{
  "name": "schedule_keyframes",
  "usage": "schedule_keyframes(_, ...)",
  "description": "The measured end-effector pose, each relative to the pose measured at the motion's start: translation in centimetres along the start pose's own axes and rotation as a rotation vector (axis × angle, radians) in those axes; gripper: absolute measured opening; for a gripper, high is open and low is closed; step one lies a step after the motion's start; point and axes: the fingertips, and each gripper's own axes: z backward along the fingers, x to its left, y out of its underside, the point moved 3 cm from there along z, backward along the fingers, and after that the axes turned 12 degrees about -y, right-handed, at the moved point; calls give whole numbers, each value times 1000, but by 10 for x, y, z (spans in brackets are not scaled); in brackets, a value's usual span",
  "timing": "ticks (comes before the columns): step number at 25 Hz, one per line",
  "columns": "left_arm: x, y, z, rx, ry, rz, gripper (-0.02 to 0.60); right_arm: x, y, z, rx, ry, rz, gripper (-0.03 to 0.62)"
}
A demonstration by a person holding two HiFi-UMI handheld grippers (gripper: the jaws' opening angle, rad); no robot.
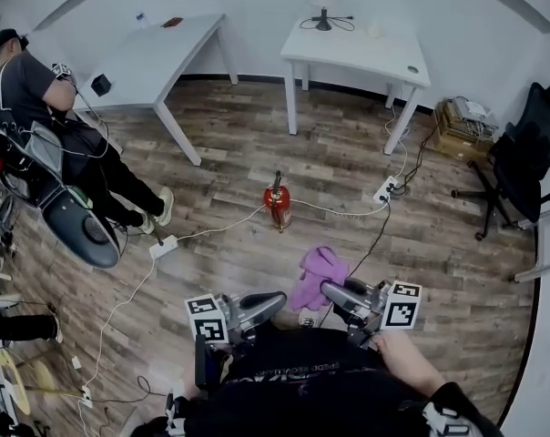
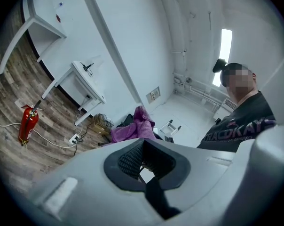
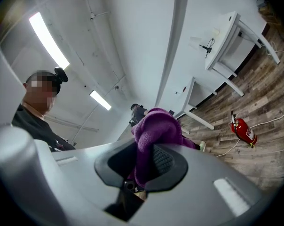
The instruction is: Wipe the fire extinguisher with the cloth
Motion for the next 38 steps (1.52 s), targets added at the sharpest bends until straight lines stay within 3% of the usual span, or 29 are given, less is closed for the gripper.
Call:
schedule_keyframes(12,-4,-18,16,-6,14,-26,-2,15,17,-13,-14,-37,-22,54)
schedule_keyframes(19,7,-18,34,-21,3,19,-2,13,25,-29,-7,-47,-28,54)
schedule_keyframes(31,14,-29,38,-85,-10,26,-2,8,17,-43,64,-74,-15,52)
schedule_keyframes(38,18,-28,35,-76,-34,28,-2,1,16,-46,82,-82,-37,52)
